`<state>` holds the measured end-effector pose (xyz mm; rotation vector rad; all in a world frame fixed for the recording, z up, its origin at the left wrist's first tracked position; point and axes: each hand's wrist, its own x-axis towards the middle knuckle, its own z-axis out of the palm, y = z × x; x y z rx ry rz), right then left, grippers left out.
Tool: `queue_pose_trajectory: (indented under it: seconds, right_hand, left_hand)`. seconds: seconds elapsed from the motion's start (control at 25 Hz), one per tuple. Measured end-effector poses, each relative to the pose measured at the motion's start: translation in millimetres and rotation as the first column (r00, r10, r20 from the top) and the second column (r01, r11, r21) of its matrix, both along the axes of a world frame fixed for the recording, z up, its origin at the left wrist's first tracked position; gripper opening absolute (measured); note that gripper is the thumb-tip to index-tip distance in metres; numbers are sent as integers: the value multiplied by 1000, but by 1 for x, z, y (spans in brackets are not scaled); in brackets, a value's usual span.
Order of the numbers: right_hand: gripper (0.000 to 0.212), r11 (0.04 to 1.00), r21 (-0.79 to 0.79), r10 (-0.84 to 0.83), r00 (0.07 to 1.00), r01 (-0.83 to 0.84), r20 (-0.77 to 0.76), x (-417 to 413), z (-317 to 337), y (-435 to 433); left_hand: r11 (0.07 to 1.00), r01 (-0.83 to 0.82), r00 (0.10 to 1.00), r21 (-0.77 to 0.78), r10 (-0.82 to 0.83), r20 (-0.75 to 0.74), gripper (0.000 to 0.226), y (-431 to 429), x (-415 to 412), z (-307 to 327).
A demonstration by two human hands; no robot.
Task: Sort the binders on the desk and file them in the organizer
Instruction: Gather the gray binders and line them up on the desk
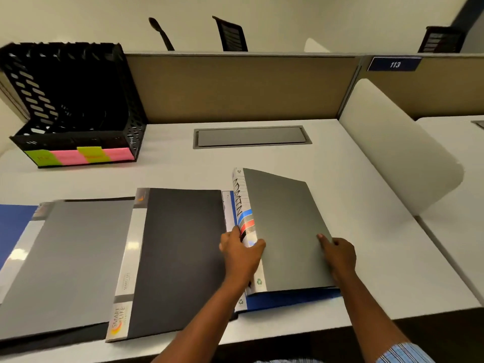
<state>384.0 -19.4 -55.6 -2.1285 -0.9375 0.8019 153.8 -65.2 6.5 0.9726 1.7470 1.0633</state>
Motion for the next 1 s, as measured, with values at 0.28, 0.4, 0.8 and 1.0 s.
queue_pose_trajectory:
  seconds: [0.28,0.4,0.8,1.0]
  right_hand:
    - [39,997,66,43,996,-48,74,-13,-1,-26]
    - [39,992,3,121,967,-124,226,-18,-6,-27]
    - [45,963,-135,270,844,-234,464,-31,-6,-30]
    - [39,940,-155,339,784,-304,520,-27,-5,-33]
  left_hand:
    - [995,78,987,-64,-86,-139,43,-10,-12,-10]
    - [994,73,991,-82,-81,-106,49,-13,-11,-12]
    - [996,-8,995,-91,-1,-96,42,-11,-2,-13]
    - [994,-55,995,-97,46,-89,44,-14,5,-11]
